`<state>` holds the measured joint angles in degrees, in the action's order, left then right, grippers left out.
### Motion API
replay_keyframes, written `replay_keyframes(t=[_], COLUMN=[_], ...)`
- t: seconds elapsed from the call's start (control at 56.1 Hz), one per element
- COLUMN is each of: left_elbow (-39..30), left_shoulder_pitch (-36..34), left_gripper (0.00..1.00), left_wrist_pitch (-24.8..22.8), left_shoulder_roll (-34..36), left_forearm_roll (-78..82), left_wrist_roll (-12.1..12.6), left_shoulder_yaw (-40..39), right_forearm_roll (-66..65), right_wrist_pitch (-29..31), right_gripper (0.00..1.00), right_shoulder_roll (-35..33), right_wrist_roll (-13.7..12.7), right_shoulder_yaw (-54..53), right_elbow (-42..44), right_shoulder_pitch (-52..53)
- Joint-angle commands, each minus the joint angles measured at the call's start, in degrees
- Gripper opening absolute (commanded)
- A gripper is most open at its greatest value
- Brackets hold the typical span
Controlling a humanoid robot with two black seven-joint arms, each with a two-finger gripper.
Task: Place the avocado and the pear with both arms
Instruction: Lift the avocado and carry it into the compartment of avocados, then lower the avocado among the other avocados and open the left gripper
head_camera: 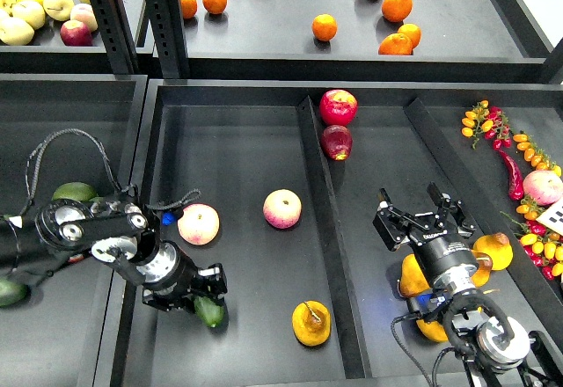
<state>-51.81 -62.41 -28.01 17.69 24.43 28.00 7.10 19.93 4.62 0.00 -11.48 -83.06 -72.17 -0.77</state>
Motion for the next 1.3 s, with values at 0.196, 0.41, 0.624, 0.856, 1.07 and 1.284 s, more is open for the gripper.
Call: replay_keyframes(t=[0.196, 0.41, 0.624, 0.856, 1.07, 1.284], left_elbow=[-0.1, -0.1, 0.0, 0.4, 1.5, 3.8], left_shoulder_pitch=[-0.2, 0.2, 3.2, 6.2, 9.1, 10.1], left_gripper=[0.28, 0.28, 0.29, 0.3, 0.31, 0.32], left_wrist_pitch=[0.0, 0.0, 0.0, 0.0, 0.0, 0.0], left_shoulder_roll=[10.7, 20.1, 25.6, 25.1, 23.5, 20.8], left_forearm_roll=[-0.2, -0.3, -0.3, -0.1, 0.6, 1.1], left_wrist_roll=[0.0, 0.0, 0.0, 0.0, 0.0, 0.0], left_shoulder_yaw=[-3.2, -5.3, -5.3, -3.8, -3.5, -3.1], right_forearm_roll=[0.1, 0.6, 0.7, 0.7, 0.8, 0.8], right_wrist_pitch=[-0.1, -0.1, -0.2, -0.2, -0.2, -0.2], right_gripper=[1.0, 1.0, 1.0, 1.0, 1.0, 1.0], right_shoulder_roll=[0.0, 0.0, 0.0, 0.0, 0.0, 0.0], right_wrist_roll=[0.1, 0.1, 0.1, 0.1, 0.1, 0.1], right_shoulder_yaw=[-0.3, -0.3, -0.2, -0.3, -0.7, -0.7], right_elbow=[0.3, 0.4, 0.3, 0.3, 0.1, 0.1], right_shoulder_pitch=[1.7, 2.0, 2.0, 2.8, 2.9, 3.0])
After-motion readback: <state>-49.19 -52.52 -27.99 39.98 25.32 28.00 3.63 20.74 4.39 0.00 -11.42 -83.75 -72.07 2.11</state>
